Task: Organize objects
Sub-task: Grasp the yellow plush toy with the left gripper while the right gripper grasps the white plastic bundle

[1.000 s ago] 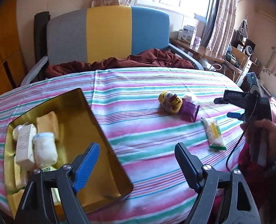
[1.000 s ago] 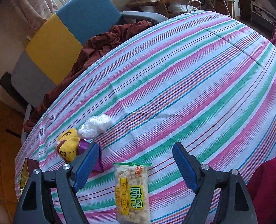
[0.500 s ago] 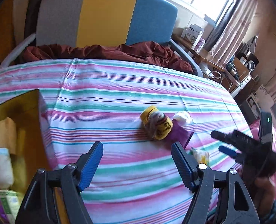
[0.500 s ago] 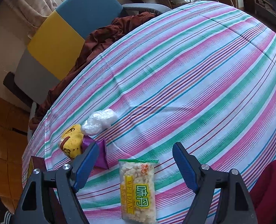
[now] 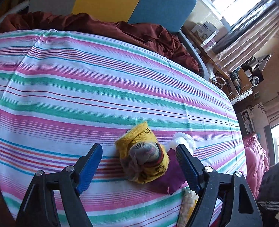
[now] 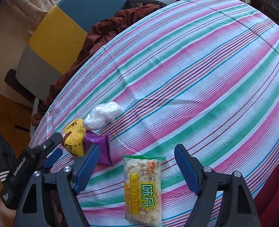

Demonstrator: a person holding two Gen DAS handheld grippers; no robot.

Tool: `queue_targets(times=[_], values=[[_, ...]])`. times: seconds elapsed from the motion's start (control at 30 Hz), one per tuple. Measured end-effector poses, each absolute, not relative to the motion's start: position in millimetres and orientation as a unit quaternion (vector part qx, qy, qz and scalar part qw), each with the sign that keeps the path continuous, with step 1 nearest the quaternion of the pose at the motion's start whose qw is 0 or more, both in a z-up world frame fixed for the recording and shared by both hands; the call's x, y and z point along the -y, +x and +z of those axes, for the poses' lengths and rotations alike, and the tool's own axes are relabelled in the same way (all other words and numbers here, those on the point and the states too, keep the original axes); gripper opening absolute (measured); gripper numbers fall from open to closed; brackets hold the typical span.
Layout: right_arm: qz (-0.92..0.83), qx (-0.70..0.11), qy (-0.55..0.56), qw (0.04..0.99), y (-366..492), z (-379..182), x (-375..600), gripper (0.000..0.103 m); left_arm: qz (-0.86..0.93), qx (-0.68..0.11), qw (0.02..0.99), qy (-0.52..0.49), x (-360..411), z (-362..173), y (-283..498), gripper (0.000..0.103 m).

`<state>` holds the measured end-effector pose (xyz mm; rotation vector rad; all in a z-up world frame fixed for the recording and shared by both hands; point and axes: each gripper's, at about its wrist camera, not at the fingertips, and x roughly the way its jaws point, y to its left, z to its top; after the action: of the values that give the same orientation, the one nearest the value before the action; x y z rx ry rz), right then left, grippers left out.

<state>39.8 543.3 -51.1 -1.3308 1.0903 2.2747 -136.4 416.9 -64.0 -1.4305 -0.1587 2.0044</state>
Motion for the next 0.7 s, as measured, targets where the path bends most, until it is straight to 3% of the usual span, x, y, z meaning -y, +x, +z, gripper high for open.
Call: queue_targets(times=[0.1, 0.13, 0.17, 0.23, 0.7], values=[[0.787, -0.378, -0.464, 0.146, 39.8, -52.5, -543.6, 0.082, 0.756, 0.053, 0.334, -0.561, -422.9, -77.6, -138.7, 0.065], [0.787, -0.379, -0.465, 0.147, 39.7, -53.0, -544.2, 0.082, 0.76, 0.051, 0.335, -0.555, -421.5, -78.3, -137.7, 0.056], [0.786, -0.379, -0.465, 0.149, 39.7, -53.5, -544.7, 0.082, 0.761, 0.051, 0.344, -0.547, -419.9, -76.9, -136.1, 0.041], [0.786, -0.38, -0.465, 0.149, 39.9, -53.5, -545.0, 0.082, 0.759, 0.05, 0.355, -0.544, -413.9, -72.8, -131.0, 0.036], [0.792, -0.365, -0.464, 0.155, 43.1, -48.1, -542.6, 0.082, 0.801, -0.123, 0.381, -0.445, -354.4, -64.1, -8.4, 0.034]])
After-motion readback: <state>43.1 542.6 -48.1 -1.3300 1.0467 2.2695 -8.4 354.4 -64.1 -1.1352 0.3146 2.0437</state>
